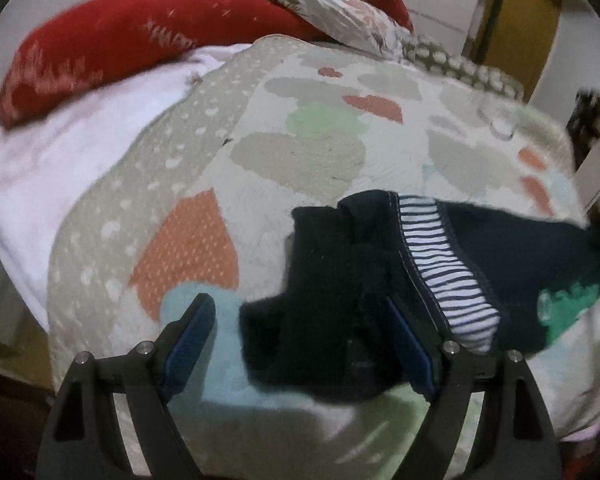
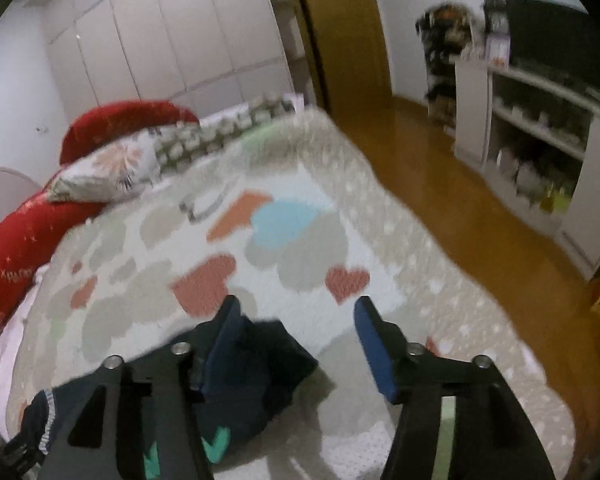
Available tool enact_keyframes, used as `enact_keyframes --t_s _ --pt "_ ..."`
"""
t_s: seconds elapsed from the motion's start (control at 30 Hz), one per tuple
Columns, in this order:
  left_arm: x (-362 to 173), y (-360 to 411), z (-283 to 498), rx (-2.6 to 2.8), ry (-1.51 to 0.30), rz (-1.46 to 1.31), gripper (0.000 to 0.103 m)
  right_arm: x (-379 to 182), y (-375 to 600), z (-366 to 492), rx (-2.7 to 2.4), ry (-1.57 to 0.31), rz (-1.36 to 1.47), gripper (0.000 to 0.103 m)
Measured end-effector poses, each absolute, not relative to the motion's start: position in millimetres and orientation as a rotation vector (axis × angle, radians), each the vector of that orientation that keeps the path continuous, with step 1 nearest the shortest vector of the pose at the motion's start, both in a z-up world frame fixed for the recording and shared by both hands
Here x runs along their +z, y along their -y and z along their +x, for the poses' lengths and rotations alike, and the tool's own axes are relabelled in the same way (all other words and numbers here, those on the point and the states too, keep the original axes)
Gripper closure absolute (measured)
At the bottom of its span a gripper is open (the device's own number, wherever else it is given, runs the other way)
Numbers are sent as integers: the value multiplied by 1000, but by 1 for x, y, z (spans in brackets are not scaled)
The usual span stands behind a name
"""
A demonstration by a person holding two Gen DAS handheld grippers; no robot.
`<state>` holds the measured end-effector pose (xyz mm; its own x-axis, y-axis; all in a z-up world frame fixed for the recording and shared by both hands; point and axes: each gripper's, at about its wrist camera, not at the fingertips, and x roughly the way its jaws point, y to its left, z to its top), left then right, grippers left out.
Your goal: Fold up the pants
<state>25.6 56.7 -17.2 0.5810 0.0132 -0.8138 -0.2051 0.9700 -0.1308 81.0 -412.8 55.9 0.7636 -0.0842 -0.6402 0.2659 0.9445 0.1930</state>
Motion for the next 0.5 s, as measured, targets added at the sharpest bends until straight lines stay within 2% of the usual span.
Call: enact_keyframes --t_s 0.17,0.4,0.5 --pt "-17 -95 -3 209 -914 -343 19 77 344 86 42 -706 174 36" --pt "-21 -138 -24 255 -884 -471 19 45 154 99 611 -960 -91 36" --pt "-19 -148 -36 258 -856 -475 19 28 91 92 725 -998 -210 35"
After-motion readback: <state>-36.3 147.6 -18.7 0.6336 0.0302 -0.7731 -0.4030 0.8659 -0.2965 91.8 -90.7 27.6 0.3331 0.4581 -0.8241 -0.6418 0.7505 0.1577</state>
